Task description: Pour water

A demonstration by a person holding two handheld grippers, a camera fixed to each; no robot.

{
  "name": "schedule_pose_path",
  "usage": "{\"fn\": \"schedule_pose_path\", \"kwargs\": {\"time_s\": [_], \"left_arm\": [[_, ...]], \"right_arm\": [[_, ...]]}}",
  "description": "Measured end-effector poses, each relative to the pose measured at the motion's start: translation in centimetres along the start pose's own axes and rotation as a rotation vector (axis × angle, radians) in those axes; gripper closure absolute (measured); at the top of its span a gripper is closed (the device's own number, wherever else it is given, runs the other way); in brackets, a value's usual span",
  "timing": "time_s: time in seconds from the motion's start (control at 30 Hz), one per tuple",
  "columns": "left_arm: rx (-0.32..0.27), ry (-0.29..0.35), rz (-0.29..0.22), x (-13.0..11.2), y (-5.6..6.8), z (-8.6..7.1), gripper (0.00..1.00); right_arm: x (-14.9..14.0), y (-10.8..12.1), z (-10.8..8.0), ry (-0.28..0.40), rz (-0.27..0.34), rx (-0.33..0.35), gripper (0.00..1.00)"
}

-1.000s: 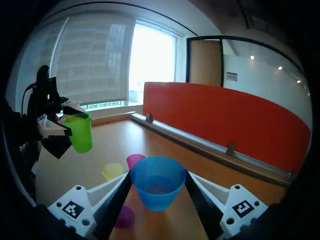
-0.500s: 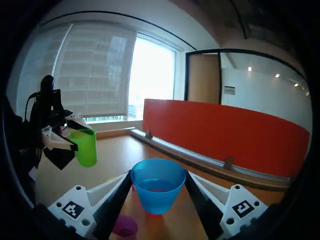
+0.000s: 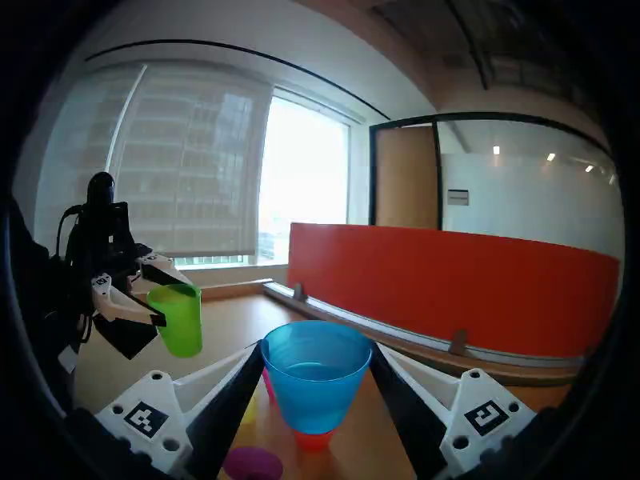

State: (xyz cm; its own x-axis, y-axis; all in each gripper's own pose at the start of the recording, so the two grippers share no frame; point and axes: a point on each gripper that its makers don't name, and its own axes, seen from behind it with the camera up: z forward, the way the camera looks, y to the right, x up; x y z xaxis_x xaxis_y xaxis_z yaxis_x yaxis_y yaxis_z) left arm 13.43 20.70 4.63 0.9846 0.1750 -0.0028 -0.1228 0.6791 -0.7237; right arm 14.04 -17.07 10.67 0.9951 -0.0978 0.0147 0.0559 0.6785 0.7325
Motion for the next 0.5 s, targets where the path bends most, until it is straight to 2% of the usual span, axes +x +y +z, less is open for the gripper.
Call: {"fn": "schedule_pose_path", "kwargs": {"time_s": [0.27, 0.5], "left_arm": [[0.001, 0.004, -0.015, -0.1, -0.28, -0.11, 0.1], [0.0, 0.012, -0.048, 0.36, -0.39, -0.15, 0.11]], "right_arm": [[0.2, -0.41, 0.14, -0.011, -0.008, 0.01, 0.06], [0.33, -0.53, 0.15, -0.011, -0.014, 0.012, 0.06]]}}
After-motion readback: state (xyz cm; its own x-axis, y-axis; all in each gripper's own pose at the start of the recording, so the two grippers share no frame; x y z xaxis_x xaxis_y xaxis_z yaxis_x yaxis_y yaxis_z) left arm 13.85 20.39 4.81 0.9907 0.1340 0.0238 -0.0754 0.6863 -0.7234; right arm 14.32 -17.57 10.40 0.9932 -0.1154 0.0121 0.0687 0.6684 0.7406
